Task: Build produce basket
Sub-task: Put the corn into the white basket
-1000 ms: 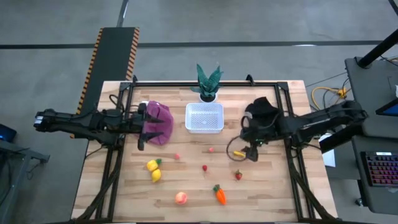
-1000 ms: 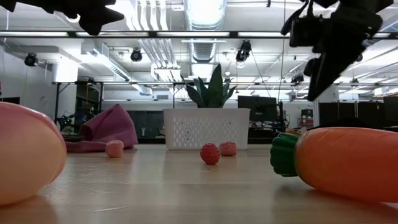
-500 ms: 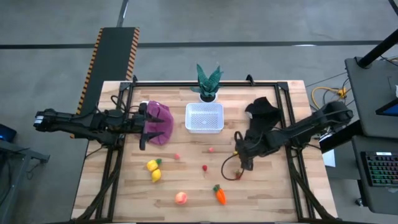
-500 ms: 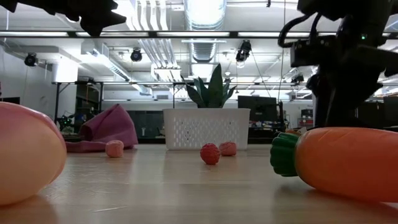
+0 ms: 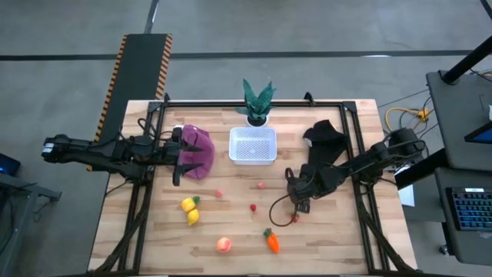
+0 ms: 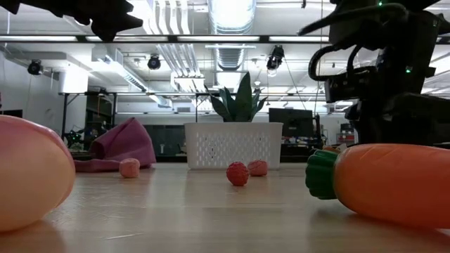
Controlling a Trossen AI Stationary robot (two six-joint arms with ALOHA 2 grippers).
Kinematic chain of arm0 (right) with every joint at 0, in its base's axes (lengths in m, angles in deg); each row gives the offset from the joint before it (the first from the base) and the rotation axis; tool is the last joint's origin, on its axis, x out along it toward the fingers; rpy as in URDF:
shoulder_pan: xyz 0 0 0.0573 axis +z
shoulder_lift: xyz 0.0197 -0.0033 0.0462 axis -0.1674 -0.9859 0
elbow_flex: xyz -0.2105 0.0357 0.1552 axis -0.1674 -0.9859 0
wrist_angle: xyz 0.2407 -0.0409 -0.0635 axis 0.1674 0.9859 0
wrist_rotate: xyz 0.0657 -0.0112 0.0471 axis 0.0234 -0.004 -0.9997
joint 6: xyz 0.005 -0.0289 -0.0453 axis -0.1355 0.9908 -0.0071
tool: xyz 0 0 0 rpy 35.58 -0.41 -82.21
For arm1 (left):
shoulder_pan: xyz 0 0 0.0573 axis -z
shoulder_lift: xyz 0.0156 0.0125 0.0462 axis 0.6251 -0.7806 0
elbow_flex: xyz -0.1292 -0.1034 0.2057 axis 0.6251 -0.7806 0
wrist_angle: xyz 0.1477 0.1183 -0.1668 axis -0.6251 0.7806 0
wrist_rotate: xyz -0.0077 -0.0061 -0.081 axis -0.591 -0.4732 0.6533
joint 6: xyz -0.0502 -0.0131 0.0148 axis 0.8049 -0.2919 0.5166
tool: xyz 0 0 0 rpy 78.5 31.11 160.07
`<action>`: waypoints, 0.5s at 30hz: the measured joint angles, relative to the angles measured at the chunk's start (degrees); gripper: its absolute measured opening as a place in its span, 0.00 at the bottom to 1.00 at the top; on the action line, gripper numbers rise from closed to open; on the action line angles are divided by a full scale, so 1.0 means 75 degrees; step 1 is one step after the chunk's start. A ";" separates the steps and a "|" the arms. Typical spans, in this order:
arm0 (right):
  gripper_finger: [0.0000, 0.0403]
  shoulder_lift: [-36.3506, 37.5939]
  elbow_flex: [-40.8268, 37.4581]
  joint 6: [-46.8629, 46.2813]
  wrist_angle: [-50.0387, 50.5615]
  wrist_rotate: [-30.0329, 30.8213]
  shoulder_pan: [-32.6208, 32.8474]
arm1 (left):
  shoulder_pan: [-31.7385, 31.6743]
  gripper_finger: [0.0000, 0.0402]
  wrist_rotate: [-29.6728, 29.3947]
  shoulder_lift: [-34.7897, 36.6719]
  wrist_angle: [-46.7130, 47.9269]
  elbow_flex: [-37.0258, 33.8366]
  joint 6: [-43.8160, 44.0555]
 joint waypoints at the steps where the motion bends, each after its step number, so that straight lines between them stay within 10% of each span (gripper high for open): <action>1: 0.60 -0.0024 0.0000 0.0000 -0.0013 -0.0008 0.0000 | 0.0000 0.52 0.0000 -0.0009 0.0003 0.0000 0.0000; 15: 0.18 0.0016 -0.0020 0.0024 -0.0029 -0.0078 0.0006 | 0.0000 0.52 0.0000 -0.0087 0.0013 0.0000 0.0003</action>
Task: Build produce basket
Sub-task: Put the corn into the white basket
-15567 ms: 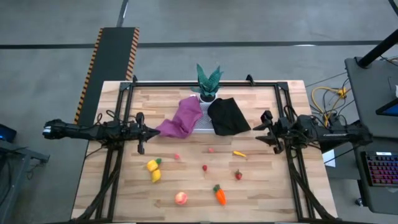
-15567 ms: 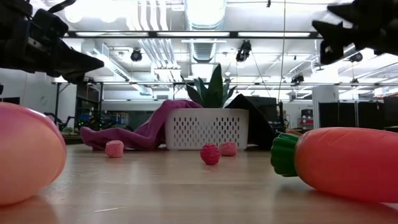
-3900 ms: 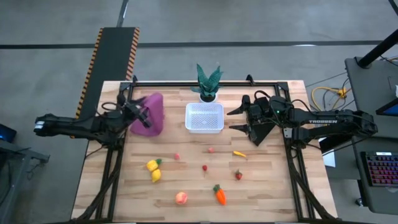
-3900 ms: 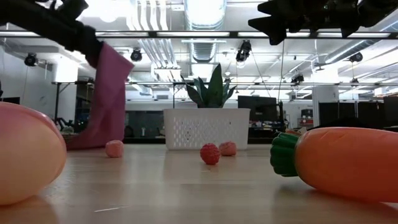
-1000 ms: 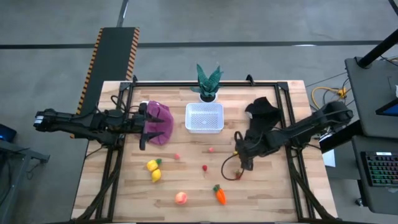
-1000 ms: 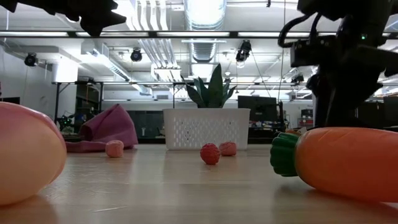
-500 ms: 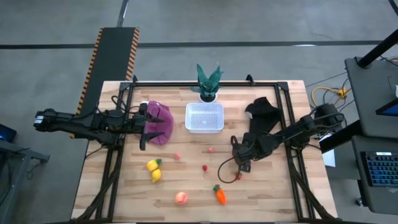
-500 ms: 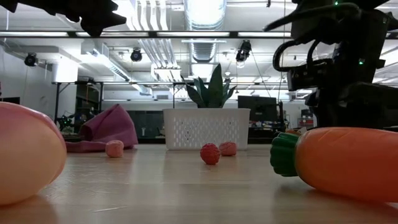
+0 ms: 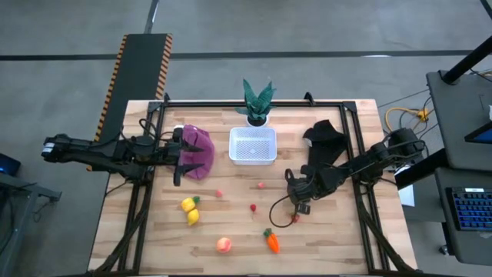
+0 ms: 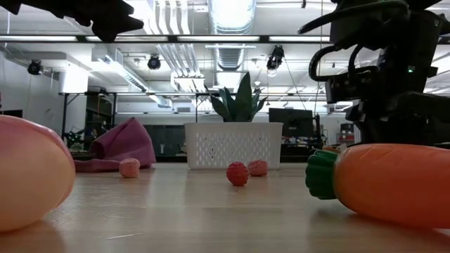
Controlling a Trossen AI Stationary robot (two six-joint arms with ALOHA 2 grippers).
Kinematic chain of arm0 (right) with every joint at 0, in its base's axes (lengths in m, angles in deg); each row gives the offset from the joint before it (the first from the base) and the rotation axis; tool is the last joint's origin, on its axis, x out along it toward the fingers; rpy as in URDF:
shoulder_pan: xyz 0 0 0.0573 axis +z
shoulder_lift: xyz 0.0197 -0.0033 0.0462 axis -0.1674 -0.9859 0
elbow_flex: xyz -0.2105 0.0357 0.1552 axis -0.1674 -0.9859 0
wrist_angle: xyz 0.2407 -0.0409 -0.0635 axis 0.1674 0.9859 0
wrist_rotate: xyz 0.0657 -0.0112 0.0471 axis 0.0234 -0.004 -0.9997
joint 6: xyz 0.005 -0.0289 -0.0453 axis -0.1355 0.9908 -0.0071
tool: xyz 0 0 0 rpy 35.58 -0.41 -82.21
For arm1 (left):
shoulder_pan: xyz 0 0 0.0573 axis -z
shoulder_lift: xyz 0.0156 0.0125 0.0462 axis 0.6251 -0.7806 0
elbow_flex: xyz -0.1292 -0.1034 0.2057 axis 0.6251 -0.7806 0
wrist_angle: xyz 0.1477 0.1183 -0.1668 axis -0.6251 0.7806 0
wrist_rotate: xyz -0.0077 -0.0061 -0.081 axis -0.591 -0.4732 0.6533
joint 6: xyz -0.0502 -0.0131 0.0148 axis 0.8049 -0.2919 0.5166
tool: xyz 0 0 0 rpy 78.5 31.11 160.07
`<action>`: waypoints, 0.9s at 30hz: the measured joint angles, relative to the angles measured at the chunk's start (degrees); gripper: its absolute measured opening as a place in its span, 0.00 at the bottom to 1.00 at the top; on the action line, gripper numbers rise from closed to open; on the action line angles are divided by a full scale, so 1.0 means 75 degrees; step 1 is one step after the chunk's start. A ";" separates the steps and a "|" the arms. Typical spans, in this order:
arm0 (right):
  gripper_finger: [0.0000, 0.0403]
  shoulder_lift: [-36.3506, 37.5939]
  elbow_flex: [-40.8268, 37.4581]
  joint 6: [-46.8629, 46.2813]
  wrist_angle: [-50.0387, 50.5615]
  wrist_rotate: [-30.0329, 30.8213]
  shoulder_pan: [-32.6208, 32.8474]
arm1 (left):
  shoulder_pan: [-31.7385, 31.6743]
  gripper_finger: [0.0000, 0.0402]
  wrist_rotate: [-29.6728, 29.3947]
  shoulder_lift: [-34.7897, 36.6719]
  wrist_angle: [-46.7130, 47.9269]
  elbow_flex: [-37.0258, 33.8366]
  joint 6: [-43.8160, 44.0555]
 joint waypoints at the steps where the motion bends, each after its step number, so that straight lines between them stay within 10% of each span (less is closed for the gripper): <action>1: 0.15 -0.0001 0.0000 0.0002 0.0001 0.0002 0.0000 | 0.0000 0.52 0.0000 0.0011 0.0003 0.0000 0.0000; 16: 0.03 0.0471 -0.0074 0.0628 -0.1247 0.1174 0.0058 | 0.0000 0.52 0.0002 -0.0003 0.0027 0.0000 0.0003; 27: 0.03 0.2165 -0.1765 0.2533 -0.6639 0.1375 0.0058 | -0.0003 0.52 0.0002 -0.0059 0.0051 0.0000 0.0003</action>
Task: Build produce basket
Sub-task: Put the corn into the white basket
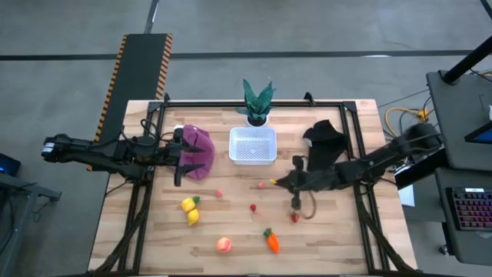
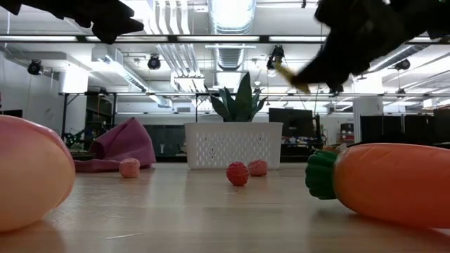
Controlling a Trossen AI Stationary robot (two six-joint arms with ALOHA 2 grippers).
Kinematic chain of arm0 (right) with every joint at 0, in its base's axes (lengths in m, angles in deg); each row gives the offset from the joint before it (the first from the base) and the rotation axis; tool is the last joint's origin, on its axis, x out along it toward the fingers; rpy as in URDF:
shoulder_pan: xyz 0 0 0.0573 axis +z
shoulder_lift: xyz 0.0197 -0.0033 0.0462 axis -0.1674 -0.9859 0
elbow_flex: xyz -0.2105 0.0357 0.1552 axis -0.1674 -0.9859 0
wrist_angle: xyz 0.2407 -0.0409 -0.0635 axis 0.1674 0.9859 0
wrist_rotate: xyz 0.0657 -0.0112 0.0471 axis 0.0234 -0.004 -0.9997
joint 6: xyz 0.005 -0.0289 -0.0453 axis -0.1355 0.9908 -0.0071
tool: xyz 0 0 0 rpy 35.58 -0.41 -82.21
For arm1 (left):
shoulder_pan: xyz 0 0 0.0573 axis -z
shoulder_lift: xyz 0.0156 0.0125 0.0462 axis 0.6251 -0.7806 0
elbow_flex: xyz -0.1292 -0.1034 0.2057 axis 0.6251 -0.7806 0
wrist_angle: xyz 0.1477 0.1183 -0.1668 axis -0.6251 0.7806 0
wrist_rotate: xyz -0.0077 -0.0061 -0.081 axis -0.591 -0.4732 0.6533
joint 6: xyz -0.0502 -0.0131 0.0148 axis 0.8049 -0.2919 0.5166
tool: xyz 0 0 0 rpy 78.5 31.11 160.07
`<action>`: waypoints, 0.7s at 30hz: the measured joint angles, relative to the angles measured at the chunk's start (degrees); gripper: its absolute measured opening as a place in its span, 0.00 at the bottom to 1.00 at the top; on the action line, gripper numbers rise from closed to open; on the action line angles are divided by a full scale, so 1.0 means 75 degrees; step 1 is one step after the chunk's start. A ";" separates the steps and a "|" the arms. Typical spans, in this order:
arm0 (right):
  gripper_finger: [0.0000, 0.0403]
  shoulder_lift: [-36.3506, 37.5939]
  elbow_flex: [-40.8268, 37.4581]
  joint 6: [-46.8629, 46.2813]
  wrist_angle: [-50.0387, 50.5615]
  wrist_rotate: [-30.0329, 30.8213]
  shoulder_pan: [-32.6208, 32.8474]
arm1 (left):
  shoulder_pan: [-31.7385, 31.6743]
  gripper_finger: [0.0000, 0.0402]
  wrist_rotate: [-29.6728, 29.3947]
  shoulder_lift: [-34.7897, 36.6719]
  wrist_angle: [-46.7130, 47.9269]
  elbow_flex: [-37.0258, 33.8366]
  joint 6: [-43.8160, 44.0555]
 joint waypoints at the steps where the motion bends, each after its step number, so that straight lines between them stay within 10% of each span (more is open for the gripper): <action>1: 0.03 0.0127 -0.0287 0.0240 -0.0743 -0.0089 -0.0004 | 0.0000 0.52 0.0000 -0.0011 -0.0011 0.0000 0.0000; 10: 0.03 0.0571 -0.1397 0.1036 -0.2644 -0.0108 -0.1037 | 0.0000 0.52 0.0000 -0.0013 -0.0067 -0.0003 -0.0171; 21: 0.03 -0.0604 0.0239 0.1671 -0.1519 -0.0796 -0.2803 | 0.0001 0.52 0.0000 -0.0041 -0.0051 -0.0006 -0.0198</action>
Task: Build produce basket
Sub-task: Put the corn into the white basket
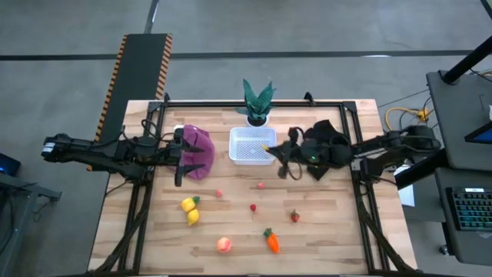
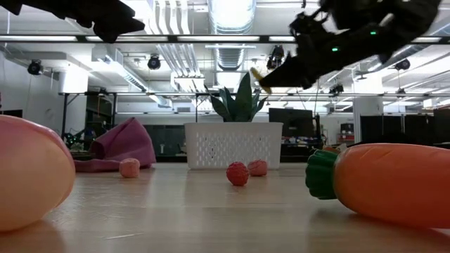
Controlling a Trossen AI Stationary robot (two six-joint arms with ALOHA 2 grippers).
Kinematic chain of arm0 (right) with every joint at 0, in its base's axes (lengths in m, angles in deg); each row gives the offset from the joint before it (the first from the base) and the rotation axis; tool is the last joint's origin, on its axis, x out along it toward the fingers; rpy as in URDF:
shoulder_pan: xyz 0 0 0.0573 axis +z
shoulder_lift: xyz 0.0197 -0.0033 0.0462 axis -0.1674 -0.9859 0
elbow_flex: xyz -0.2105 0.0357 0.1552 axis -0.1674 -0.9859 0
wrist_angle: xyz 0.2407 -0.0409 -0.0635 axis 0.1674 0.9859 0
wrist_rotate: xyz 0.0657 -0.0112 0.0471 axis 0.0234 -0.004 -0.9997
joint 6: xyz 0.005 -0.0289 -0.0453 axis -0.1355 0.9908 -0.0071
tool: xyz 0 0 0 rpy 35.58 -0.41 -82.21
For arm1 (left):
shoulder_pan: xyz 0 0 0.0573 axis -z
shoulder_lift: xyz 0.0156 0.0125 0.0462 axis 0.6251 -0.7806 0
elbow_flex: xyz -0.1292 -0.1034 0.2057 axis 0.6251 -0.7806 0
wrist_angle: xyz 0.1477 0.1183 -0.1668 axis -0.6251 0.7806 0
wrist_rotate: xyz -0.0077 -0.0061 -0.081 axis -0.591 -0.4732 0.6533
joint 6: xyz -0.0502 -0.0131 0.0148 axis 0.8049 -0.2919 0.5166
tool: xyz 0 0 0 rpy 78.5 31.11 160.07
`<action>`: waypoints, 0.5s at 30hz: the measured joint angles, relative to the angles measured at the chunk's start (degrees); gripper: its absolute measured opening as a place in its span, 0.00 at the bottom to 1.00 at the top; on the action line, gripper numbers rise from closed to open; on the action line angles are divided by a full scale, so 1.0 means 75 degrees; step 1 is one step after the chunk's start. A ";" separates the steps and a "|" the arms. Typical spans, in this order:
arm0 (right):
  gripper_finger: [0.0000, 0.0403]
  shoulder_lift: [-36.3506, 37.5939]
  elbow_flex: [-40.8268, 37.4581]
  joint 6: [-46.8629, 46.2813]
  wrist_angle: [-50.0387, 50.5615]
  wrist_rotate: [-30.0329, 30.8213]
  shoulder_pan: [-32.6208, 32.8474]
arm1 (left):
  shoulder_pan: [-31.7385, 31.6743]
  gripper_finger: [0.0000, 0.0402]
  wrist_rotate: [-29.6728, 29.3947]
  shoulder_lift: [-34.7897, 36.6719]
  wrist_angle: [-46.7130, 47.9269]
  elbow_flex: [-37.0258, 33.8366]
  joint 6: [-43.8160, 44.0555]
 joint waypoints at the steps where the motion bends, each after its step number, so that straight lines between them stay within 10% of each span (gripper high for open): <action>1: 0.03 -0.0156 0.0202 -0.0002 0.0184 0.0000 -0.0111 | -0.0001 0.52 0.0000 0.0003 -0.0001 0.0000 -0.0001; 15: 0.03 -0.1932 0.2877 0.0151 0.3637 0.0070 -0.1077 | -0.0001 0.52 0.0000 -0.0017 0.0030 0.0000 0.0002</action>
